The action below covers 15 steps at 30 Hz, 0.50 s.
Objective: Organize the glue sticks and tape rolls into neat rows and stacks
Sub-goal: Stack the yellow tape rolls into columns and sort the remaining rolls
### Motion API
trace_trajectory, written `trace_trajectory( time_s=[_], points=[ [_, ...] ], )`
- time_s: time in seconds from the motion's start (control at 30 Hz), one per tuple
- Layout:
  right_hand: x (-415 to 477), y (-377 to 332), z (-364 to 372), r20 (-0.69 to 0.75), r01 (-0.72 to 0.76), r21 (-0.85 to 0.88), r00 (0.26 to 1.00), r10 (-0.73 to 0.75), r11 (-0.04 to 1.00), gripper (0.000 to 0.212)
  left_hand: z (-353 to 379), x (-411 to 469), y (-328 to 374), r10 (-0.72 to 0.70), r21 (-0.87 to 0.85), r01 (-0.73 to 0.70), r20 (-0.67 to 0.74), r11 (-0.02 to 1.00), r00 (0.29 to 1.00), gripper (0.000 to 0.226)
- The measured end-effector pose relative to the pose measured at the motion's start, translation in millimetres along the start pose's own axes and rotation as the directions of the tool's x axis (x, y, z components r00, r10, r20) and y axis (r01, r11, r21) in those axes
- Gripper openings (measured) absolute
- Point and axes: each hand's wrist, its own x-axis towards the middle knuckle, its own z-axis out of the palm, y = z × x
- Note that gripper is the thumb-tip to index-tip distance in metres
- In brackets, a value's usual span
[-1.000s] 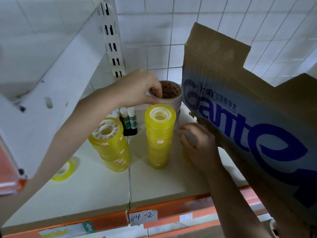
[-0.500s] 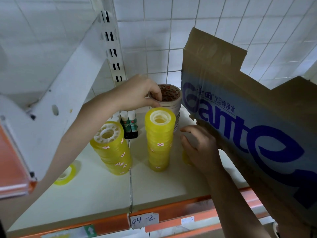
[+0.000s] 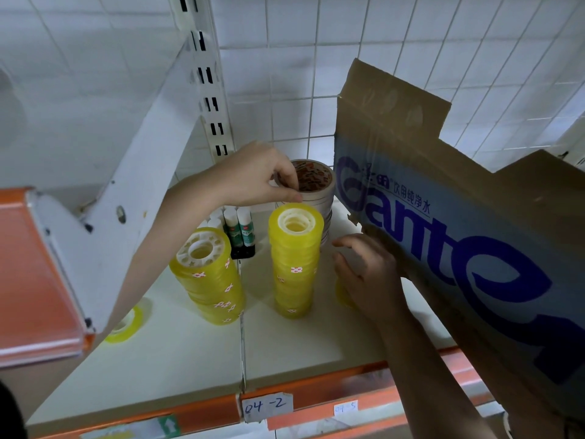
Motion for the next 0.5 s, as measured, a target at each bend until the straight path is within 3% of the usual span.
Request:
trace_trajectory(
  time_s=[0.37,0.5],
  points=[
    [4.8,-12.9,-5.2,0.010,-0.032,0.009,0.999,0.032,0.999,0.022,5.3,-4.6,1.1,0.048,0.063,-0.045,-0.049,0.997,0.998,0.026],
    [11.4,-21.0,-11.1,-0.058,0.020,-0.016,0.998,-0.021,1.000,0.024,1.4,-12.1,0.9,0.060,0.060,-0.053,-0.117,0.997,0.991,0.031]
  ],
)
